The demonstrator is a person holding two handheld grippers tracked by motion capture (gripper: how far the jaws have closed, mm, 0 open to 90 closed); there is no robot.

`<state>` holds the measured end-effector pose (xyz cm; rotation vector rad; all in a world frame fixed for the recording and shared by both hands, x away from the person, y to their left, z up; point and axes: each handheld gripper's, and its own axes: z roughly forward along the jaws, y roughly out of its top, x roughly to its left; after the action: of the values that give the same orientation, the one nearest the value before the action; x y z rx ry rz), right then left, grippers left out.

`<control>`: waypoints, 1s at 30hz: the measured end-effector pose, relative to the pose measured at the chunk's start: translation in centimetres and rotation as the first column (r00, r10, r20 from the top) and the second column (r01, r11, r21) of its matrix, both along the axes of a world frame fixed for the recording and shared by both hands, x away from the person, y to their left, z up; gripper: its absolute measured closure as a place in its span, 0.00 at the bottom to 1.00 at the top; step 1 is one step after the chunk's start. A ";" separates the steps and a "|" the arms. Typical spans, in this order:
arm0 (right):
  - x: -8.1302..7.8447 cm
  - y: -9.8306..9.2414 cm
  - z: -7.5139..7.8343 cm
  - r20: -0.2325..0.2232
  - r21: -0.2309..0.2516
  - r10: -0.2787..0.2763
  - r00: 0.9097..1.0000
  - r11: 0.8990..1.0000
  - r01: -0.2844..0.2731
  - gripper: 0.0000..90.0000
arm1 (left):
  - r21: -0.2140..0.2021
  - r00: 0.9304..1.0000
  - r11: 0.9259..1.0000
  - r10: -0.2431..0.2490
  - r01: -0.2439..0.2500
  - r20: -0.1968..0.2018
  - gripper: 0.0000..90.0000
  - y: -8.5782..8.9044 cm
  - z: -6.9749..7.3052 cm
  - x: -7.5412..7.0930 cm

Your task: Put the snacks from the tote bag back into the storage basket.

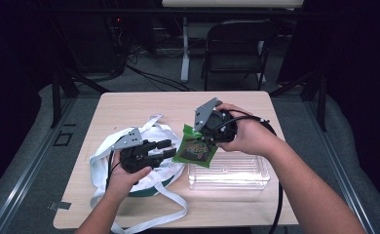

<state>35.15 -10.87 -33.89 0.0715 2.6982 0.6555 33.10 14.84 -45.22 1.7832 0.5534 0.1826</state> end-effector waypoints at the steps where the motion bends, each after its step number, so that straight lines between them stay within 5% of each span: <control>1: 0.0 0.0 0.0 0.001 0.000 -0.001 1.000 1.000 0.001 0.87 | -0.003 1.000 1.000 0.001 -0.001 -0.001 0.66 0.0 -0.1 0.0; 30: 0.8 -2.8 0.2 0.040 -0.059 -0.061 0.997 0.996 0.064 0.87 | -0.017 0.999 0.999 0.032 -0.032 -0.014 0.66 0.7 -0.5 0.5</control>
<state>35.93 -13.66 -33.68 0.1262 2.6656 0.5510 33.60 15.49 -45.67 1.7610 0.5916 0.1877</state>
